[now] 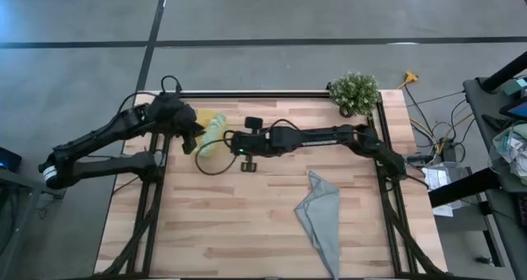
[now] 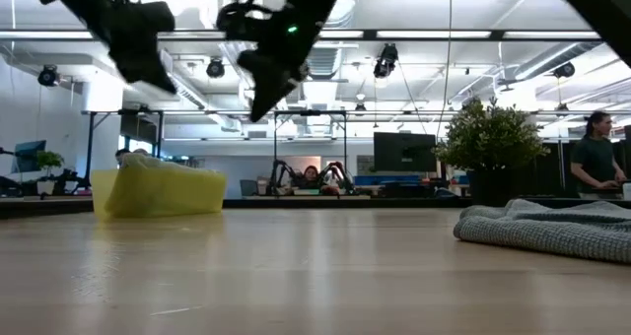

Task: Roll microfiber towels into tight, uniform cylinder then place into a basket
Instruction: Fold the gray towel

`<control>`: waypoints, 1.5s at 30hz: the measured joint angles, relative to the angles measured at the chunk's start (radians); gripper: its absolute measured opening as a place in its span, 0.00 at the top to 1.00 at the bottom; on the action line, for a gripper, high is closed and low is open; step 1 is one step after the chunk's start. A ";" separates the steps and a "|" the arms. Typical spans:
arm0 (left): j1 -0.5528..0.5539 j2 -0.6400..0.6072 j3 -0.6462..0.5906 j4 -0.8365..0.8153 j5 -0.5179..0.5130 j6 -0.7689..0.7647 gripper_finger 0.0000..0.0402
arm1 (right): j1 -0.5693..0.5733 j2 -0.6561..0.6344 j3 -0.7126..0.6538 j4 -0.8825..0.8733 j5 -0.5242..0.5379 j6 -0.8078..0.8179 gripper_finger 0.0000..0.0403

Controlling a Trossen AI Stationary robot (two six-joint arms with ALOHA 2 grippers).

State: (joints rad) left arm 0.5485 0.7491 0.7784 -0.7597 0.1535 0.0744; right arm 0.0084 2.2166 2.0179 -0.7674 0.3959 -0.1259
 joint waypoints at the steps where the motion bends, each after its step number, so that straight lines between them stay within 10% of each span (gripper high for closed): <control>1: -0.032 -0.011 0.000 0.031 0.000 -0.012 0.83 | 0.008 -0.036 -0.046 -0.001 0.001 0.012 0.98; 11: -0.486 0.043 -0.062 0.473 -0.082 -0.087 0.83 | 0.145 -0.535 -0.742 0.275 0.052 0.255 0.98; 22: -0.751 0.466 -0.043 0.839 -0.112 -0.121 0.83 | 0.453 -0.893 -1.209 0.436 0.047 0.538 0.98; 38: -0.839 1.002 0.371 0.908 -0.114 0.249 0.83 | 0.760 -0.747 -1.184 0.381 -0.118 0.953 0.98; 45: -0.803 1.032 0.475 0.873 -0.108 0.332 0.83 | 0.878 -0.568 -0.943 0.024 -0.176 1.193 0.98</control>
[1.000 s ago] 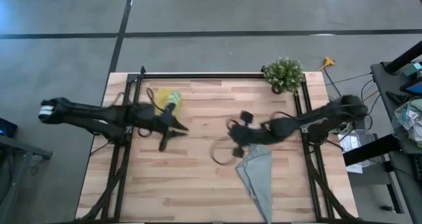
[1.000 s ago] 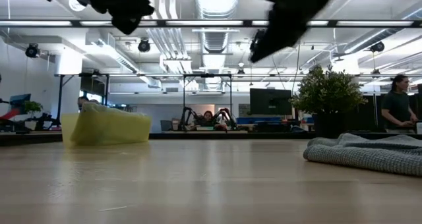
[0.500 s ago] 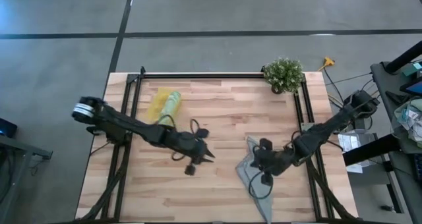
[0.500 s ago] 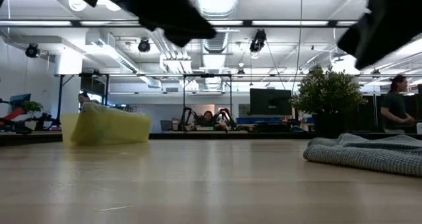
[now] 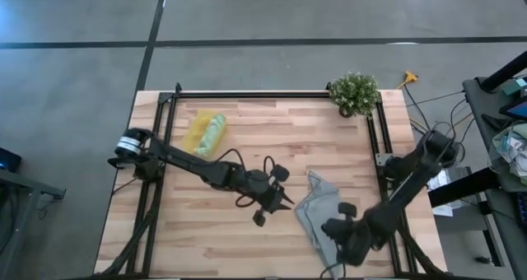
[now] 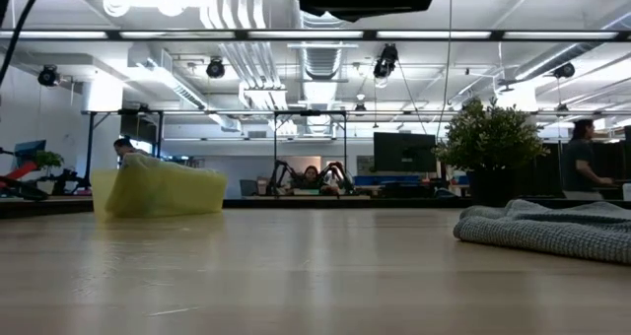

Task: Roll microfiber towels into tight, uniform cylinder then place into a basket
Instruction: Fold the gray towel

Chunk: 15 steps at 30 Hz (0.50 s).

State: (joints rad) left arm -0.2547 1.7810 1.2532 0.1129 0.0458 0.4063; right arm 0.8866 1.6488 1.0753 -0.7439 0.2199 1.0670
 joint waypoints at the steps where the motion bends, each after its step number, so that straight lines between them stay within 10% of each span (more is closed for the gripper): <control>1: 0.003 -0.003 0.000 -0.006 0.007 0.001 0.83 | 0.009 0.030 0.037 -0.038 -0.020 0.026 0.98; 15: 0.005 -0.133 -0.027 -0.243 0.016 0.072 0.83 | 0.037 0.277 0.460 -0.122 -0.081 0.306 0.84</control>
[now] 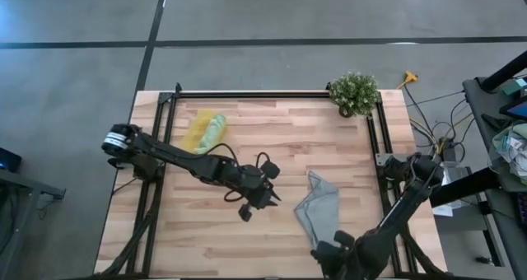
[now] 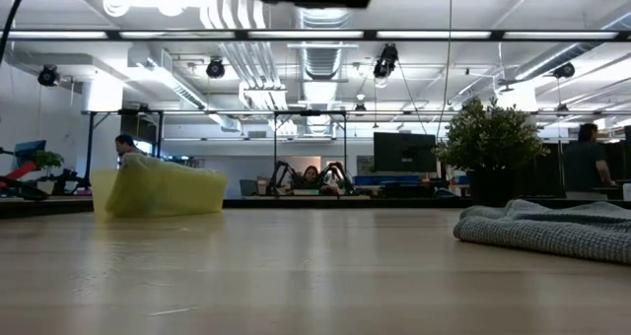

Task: Roll microfiber towels into tight, uniform cylinder then place into a basket
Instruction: Fold the gray towel

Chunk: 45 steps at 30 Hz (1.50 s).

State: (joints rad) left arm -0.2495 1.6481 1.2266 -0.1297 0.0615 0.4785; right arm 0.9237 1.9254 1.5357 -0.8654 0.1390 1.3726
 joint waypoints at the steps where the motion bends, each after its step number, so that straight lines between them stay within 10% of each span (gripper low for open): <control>1: -0.001 -0.009 -0.003 0.004 0.000 0.000 0.83 | 0.004 0.018 0.021 -0.004 0.000 0.035 0.81; 10: -0.010 -0.142 -0.130 -0.009 -0.039 -0.001 0.83 | 0.047 0.245 0.205 -0.057 -0.133 0.158 0.55; 18: -0.011 -0.242 -0.247 0.106 -0.045 -0.056 0.83 | 0.049 0.349 0.379 -0.410 -0.184 0.248 0.56; 45: -0.041 -0.255 -0.300 0.208 -0.130 -0.212 0.83 | 0.066 0.402 0.347 -0.439 -0.236 0.098 0.61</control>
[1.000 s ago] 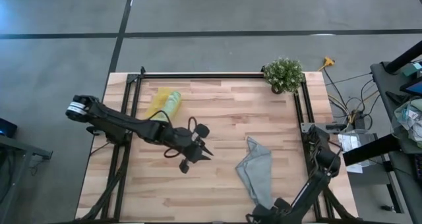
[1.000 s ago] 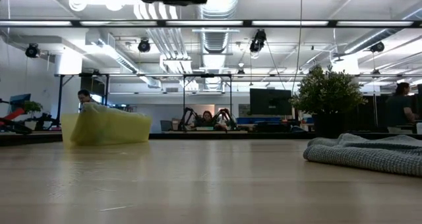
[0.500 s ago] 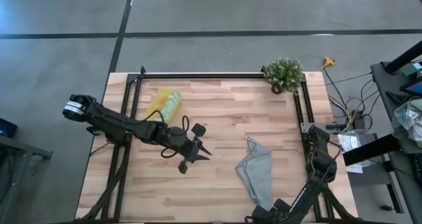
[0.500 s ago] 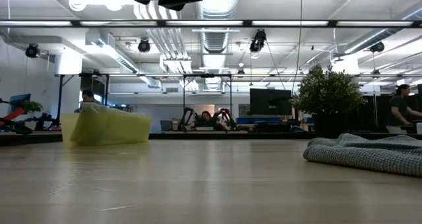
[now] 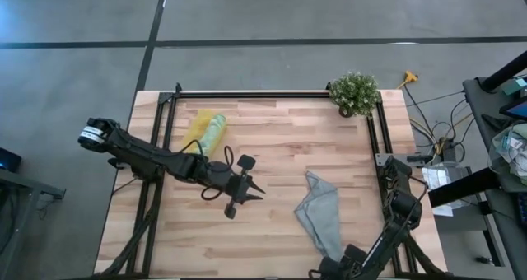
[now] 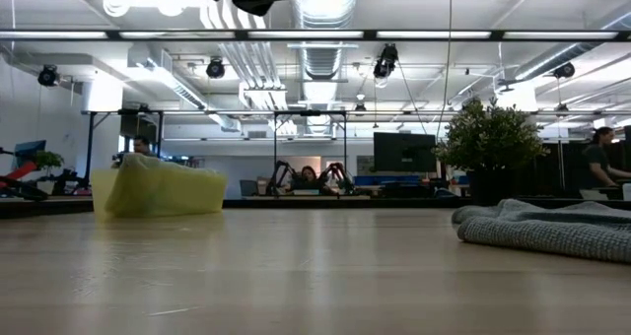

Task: Roll microfiber towels into tight, uniform cylinder then place into a basket
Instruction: Fold the gray towel

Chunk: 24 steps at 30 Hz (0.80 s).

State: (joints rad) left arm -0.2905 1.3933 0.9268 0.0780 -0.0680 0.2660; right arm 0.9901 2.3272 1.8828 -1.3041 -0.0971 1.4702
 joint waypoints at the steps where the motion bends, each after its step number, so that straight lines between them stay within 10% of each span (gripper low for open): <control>1: -0.003 0.000 0.000 0.001 -0.006 -0.002 0.83 | 0.000 0.000 0.000 -0.002 0.000 -0.015 0.64; 10: -0.034 0.000 0.000 0.027 -0.026 -0.045 0.83 | 0.003 0.000 0.001 -0.056 0.027 -0.146 0.96; 24: -0.039 0.001 -0.028 0.043 -0.070 -0.046 0.83 | -0.100 -0.191 0.010 -0.267 0.412 -0.293 0.97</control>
State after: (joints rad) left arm -0.3298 1.3941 0.8989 0.1211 -0.1380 0.2202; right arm 0.8899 2.1358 1.8927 -1.5707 0.3146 1.1776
